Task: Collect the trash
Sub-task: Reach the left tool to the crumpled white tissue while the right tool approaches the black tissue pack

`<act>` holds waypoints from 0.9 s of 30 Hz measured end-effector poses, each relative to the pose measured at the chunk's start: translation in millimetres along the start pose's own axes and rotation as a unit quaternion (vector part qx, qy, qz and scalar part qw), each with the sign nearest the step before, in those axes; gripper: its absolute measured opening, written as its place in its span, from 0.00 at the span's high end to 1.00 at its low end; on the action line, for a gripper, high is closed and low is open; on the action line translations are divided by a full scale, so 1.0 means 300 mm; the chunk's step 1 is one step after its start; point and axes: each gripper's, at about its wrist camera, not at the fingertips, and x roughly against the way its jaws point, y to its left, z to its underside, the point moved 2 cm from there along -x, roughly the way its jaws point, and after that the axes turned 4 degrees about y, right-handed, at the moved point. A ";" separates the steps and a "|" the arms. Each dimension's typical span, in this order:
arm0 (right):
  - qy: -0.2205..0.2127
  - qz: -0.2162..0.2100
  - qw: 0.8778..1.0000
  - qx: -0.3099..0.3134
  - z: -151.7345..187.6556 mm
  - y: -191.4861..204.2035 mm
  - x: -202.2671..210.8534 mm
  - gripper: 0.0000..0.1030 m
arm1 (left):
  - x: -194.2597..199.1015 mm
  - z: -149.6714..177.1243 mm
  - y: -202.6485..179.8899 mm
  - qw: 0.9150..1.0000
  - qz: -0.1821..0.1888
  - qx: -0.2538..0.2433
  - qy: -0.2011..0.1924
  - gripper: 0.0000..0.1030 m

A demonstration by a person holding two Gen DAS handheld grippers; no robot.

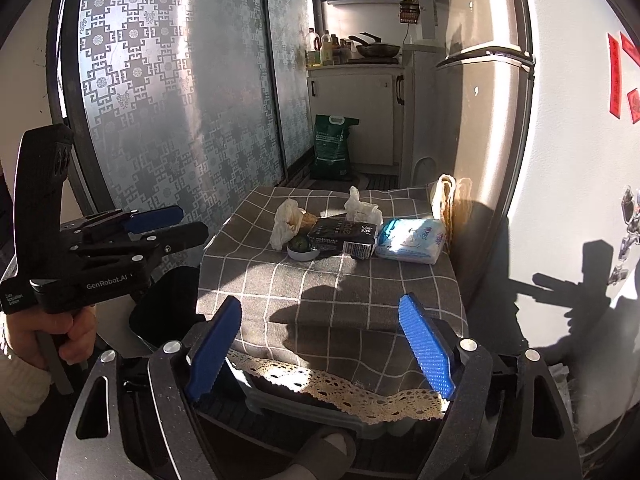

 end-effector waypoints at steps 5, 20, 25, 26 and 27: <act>0.009 -0.011 1.000 0.001 -0.045 -0.019 -0.025 0.34 | -0.082 -0.063 0.011 0.999 0.011 -0.019 0.023 0.60; 0.060 0.002 0.998 0.023 -0.123 -0.078 -0.185 0.43 | -0.366 -0.133 0.026 0.996 0.011 -0.024 0.082 0.66; 0.075 -0.004 0.997 0.015 -0.138 -0.084 -0.256 0.43 | -0.396 -0.135 0.050 0.996 0.030 -0.008 0.084 0.94; 0.075 -0.007 0.997 0.010 -0.141 -0.084 -0.270 0.43 | -0.398 -0.136 0.049 0.996 0.029 -0.010 0.082 0.95; 0.073 -0.009 0.997 0.006 -0.146 -0.086 -0.284 0.43 | -0.396 -0.137 0.052 0.996 0.030 -0.010 0.081 0.97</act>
